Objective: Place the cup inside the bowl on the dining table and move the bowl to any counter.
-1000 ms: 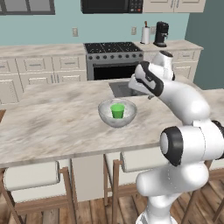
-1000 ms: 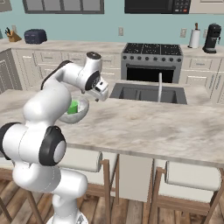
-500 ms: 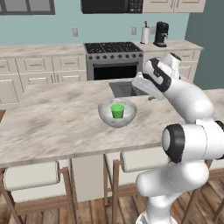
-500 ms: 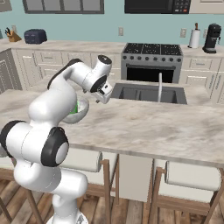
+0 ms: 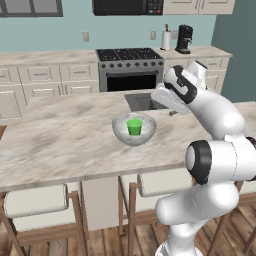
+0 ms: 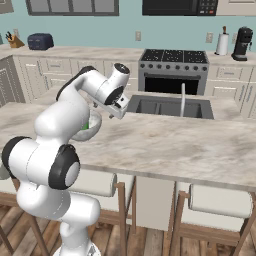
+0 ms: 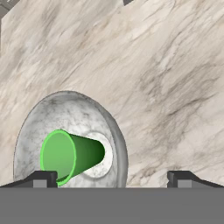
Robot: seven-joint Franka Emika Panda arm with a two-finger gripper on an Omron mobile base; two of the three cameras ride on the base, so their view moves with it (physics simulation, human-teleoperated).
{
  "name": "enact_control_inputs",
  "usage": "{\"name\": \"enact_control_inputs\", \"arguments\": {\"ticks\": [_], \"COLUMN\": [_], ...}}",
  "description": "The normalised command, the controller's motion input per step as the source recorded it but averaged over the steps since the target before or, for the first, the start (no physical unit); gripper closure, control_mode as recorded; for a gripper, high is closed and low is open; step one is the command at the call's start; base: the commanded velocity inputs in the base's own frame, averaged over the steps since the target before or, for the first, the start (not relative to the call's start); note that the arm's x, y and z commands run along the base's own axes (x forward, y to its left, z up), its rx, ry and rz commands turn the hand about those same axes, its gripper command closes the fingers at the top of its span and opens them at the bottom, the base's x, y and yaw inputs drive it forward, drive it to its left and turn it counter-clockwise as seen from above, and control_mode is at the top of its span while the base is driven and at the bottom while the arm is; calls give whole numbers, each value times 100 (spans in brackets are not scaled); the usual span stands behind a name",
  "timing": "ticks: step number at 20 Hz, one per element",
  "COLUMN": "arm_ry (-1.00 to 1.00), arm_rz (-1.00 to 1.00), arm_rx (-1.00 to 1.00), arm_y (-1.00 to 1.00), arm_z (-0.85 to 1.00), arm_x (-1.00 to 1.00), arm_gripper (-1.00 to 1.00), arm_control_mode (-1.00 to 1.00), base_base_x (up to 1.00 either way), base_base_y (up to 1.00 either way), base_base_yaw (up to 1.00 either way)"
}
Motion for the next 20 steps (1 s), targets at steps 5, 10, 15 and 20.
{"name": "enact_control_inputs", "arguments": {"ticks": [5, 10, 15, 20], "arm_ry": [0, 0, 0, 0], "arm_rz": [8, 6, 4, 1], "arm_rx": [0, 0, 0, 0], "arm_y": [0, 0, 4, 9], "arm_z": [-1, -20, -30, -25], "arm_x": [-1, 1, 0, 8], "arm_gripper": [-100, -100, -100, -100], "arm_control_mode": [-100, -100, -100, -100], "base_base_x": [0, 0, 0, 0], "base_base_y": [0, 0, 0, 0], "base_base_yaw": [0, 0, 0, 0]}}
